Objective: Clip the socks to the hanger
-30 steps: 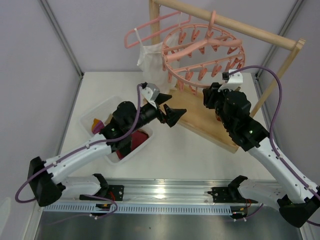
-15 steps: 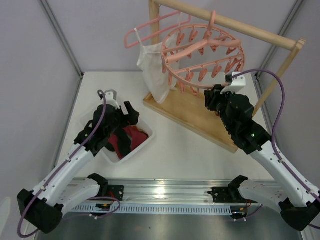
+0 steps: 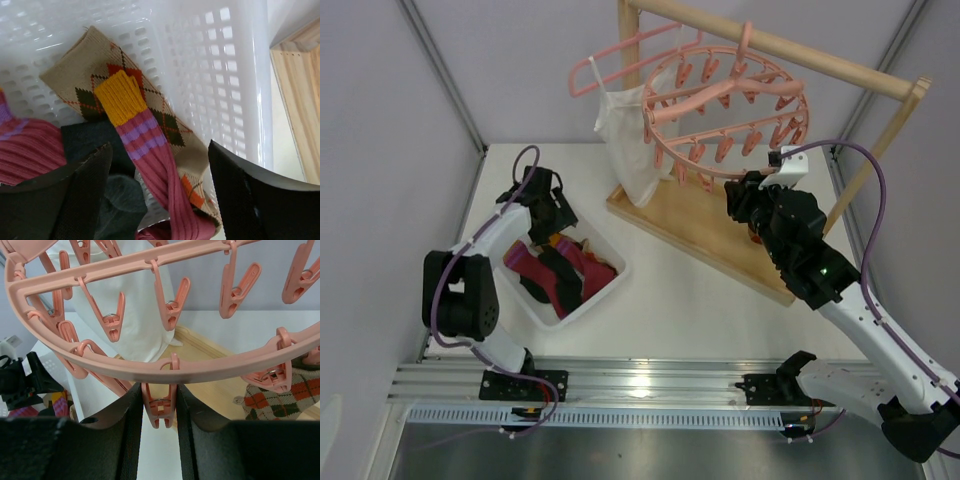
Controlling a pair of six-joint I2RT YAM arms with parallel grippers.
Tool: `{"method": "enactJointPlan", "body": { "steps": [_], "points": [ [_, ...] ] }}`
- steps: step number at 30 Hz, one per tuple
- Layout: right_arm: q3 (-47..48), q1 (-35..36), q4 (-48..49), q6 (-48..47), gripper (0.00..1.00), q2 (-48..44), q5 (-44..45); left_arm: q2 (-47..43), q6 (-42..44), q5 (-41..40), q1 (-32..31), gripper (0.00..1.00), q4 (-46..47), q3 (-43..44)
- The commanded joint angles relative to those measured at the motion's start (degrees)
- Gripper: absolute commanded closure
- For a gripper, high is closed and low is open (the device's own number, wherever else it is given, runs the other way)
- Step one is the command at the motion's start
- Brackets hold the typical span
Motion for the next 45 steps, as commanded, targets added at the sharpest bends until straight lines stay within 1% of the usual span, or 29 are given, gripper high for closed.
{"method": "enactJointPlan", "body": {
  "steps": [1,2,8,14,19,24,25,27,28,29,30,31,34,36,37,38,41,45],
  "points": [
    [-0.5,0.2,1.0,0.1,1.00,-1.0,-0.8,5.0,-2.0,-0.5,1.0,0.21,-6.5,7.1],
    [-0.6,0.2,1.0,0.1,1.00,-1.2,-0.8,6.0,-2.1,-0.8,1.2,0.24,-6.8,7.7],
    [-1.1,0.2,1.8,-0.2,1.00,-1.6,-1.0,12.2,-2.2,-1.6,2.6,0.33,-10.2,13.3],
    [-1.4,0.2,2.2,0.1,1.00,-1.0,-2.0,16.3,-1.7,-3.1,3.2,0.41,-11.6,15.4],
    [-1.9,0.2,2.7,0.1,1.00,-1.2,-1.7,19.0,-1.5,-3.2,3.8,0.45,-12.9,17.1],
    [-2.3,0.2,2.6,0.0,1.00,-1.0,-1.4,20.4,-1.4,-4.0,3.9,0.55,-13.4,17.6],
    [-2.3,0.2,2.6,-0.1,1.00,-0.9,-1.4,20.5,-1.4,-4.1,4.0,0.61,-13.6,17.8],
    [-2.3,0.2,2.6,0.1,1.00,-1.1,-1.3,20.5,-1.3,-4.1,4.0,0.66,-13.7,17.7],
    [-2.3,0.2,2.7,0.0,1.00,-1.3,-1.4,20.2,-1.2,-4.3,4.0,0.69,-13.7,17.2],
    [-2.3,0.2,2.7,0.0,1.00,-1.3,-1.4,19.9,-1.2,-4.5,4.0,0.75,-13.7,17.1],
    [-2.3,0.2,2.7,0.0,1.00,-1.4,-1.4,19.5,-1.1,-4.8,4.0,0.77,-13.7,17.0],
    [-2.3,0.2,2.6,0.0,1.00,-1.5,-1.3,19.3,-0.9,-5.8,4.0,0.83,-13.9,17.0],
    [-2.3,0.2,2.3,-0.2,1.00,-1.4,-1.1,16.6,-0.9,-6.7,4.0,0.90,-14.4,16.2],
    [-2.3,0.2,2.1,-0.1,1.00,-1.5,-1.1,13.4,-1.0,-7.3,4.0,0.97,-13.7,14.9],
    [-2.3,0.2,2.2,-0.1,1.00,-1.6,-1.3,12.2,-1.1,-7.6,3.9,0.97,-13.6,14.5],
    [-2.3,0.2,2.2,0.0,1.00,-1.4,-1.3,11.0,-1.1,-7.6,3.8,0.99,-13.6,14.3],
    [-2.2,0.2,2.1,0.2,1.00,-1.4,-1.6,4.9,-1.5,-7.5,2.6,0.99,-12.2,12.2],
    [-1.8,0.2,1.5,0.3,1.00,-1.4,-1.7,-5.6,-0.8,-8.1,-0.5,0.99,-9.8,9.7]
  ]
}}
